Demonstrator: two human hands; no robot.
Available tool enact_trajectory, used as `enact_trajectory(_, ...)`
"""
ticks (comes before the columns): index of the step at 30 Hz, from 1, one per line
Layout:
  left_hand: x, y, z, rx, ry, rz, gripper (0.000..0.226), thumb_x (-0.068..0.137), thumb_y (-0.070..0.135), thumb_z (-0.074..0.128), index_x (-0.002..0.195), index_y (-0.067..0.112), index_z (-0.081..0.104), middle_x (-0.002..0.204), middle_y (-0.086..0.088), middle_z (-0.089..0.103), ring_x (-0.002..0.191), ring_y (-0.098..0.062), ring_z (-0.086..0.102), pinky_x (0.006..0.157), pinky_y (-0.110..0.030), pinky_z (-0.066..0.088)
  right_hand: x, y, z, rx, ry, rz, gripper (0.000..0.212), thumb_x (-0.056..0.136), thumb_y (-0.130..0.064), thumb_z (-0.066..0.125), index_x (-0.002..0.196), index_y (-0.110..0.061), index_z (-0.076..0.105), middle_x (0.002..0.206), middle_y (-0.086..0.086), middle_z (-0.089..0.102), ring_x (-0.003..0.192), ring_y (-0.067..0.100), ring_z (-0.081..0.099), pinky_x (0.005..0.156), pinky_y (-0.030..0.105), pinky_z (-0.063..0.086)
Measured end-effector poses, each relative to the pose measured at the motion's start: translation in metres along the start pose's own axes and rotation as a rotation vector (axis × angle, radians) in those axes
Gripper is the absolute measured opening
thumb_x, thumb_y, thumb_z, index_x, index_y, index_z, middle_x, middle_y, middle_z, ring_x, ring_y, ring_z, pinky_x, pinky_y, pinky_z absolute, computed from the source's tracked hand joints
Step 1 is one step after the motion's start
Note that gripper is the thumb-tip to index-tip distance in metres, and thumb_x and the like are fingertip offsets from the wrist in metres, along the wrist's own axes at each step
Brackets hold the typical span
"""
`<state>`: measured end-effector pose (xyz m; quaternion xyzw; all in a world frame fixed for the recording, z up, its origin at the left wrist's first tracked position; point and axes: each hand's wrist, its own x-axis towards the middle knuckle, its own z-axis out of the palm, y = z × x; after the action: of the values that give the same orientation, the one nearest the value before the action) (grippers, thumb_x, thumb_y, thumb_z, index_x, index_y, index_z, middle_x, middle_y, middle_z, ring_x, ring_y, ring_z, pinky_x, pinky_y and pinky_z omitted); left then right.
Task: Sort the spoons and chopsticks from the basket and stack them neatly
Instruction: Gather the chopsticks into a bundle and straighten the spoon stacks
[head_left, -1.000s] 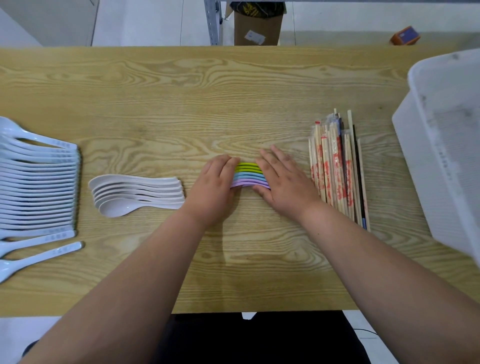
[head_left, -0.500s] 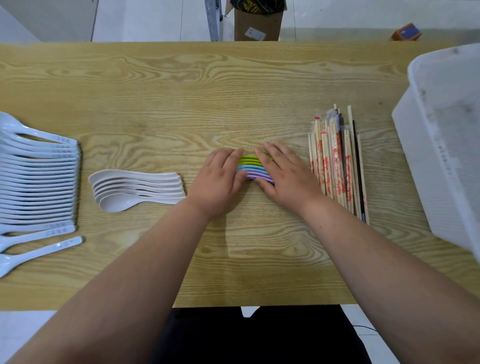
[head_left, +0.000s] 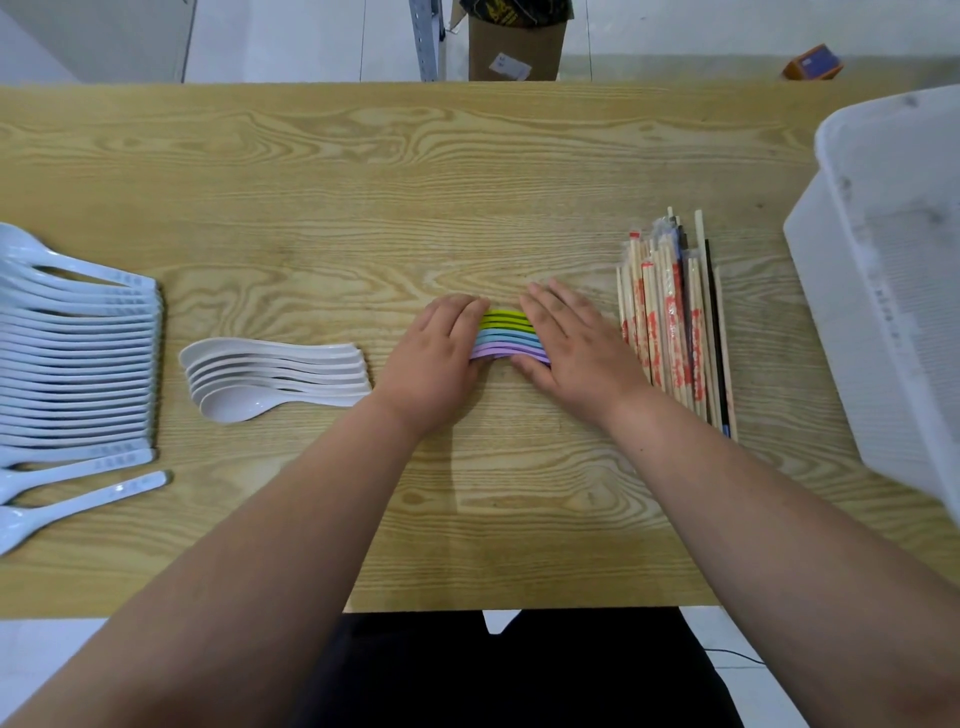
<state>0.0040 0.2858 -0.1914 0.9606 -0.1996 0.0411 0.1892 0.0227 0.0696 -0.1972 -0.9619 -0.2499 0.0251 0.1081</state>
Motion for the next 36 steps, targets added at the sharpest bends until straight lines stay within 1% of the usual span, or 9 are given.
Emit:
enact_trajectory(4,-0.001,0.003,-0.002,0.041,-0.001,-0.011,0.06,0.093,0.034,0.046,0.137,-0.006,0.052,0.138,-0.025,0.055,0.127,-0.041,0.053,0.113,-0.044,0.036,-0.001,-0.001,-0.002,-0.009,-0.02,-0.002,0.077,0.098,-0.061,0.029,0.151,-0.007,0.041,0.158,0.009,0.04,0.15,0.026,0.029,0.122,0.043,0.027)
enact_trajectory(9,-0.003,0.006,-0.007,0.043,0.015,-0.077,0.062,0.087,0.036,0.056,0.136,-0.002,0.053,0.133,-0.023,0.054,0.117,-0.041,0.058,0.097,-0.046,0.05,-0.002,-0.002,-0.007,0.007,-0.068,0.015,0.084,0.096,-0.067,0.027,0.155,-0.007,0.032,0.161,0.009,0.034,0.152,0.025,0.022,0.122,0.045,0.025)
enact_trajectory(13,-0.003,0.003,-0.007,0.111,0.008,-0.055,0.061,0.086,0.039,0.058,0.131,-0.002,0.057,0.124,-0.021,0.061,0.12,-0.041,0.056,0.105,-0.049,0.044,-0.003,-0.002,-0.011,0.027,-0.098,0.022,0.084,0.095,-0.066,0.026,0.156,-0.009,0.032,0.161,0.009,0.032,0.153,0.025,0.021,0.122,0.045,0.025)
enact_trajectory(19,-0.007,0.002,-0.011,0.115,-0.008,-0.075,0.079,0.086,0.051,0.061,0.145,0.001,0.047,0.146,-0.017,0.051,0.14,-0.036,0.043,0.113,-0.05,0.038,-0.003,-0.003,-0.019,0.058,-0.139,0.038,0.084,0.092,-0.066,0.027,0.156,-0.013,0.03,0.161,0.009,0.032,0.152,0.027,0.021,0.122,0.046,0.024)
enact_trajectory(23,-0.009,0.008,-0.018,0.081,0.002,-0.087,0.08,0.088,0.052,0.059,0.149,0.004,0.041,0.152,-0.017,0.045,0.144,-0.037,0.036,0.114,-0.053,0.036,-0.005,-0.004,-0.03,0.114,-0.153,0.036,0.086,0.088,-0.066,0.028,0.156,-0.014,0.031,0.163,0.012,0.027,0.153,0.029,0.017,0.124,0.047,0.02)
enact_trajectory(27,-0.02,0.025,-0.04,-0.001,0.088,-0.099,0.071,0.087,0.043,0.059,0.146,0.005,0.047,0.147,-0.015,0.05,0.14,-0.036,0.041,0.116,-0.049,0.035,-0.023,-0.008,-0.048,0.203,-0.048,-0.004,0.075,0.089,-0.055,0.05,0.15,-0.012,0.044,0.156,0.014,0.039,0.148,0.032,0.031,0.121,0.044,0.025)
enact_trajectory(29,-0.038,0.041,-0.058,-0.102,0.112,-0.145,0.063,0.086,0.037,0.06,0.14,0.006,0.054,0.138,-0.013,0.056,0.128,-0.031,0.053,0.107,-0.047,0.044,-0.042,-0.014,-0.06,0.308,-0.005,0.03,0.064,0.089,-0.046,0.058,0.144,-0.013,0.052,0.147,0.011,0.051,0.138,0.029,0.044,0.116,0.035,0.03)
enact_trajectory(32,-0.077,0.071,-0.09,-0.267,0.037,-0.271,0.051,0.085,0.036,0.057,0.131,0.014,0.059,0.123,-0.002,0.06,0.107,-0.012,0.061,0.087,-0.04,0.055,-0.072,-0.03,-0.085,0.465,-0.007,0.045,0.043,0.089,-0.036,0.057,0.126,-0.014,0.065,0.121,0.004,0.068,0.115,0.022,0.062,0.101,0.027,0.041)
enact_trajectory(36,-0.125,0.107,-0.123,-0.351,-0.034,-0.351,0.043,0.085,0.033,0.058,0.125,0.018,0.062,0.114,0.007,0.06,0.103,-0.004,0.059,0.089,-0.029,0.051,-0.1,-0.053,-0.115,0.543,-0.114,-0.032,0.028,0.088,-0.028,0.06,0.111,-0.018,0.071,0.107,-0.005,0.072,0.103,0.013,0.064,0.089,0.026,0.048)
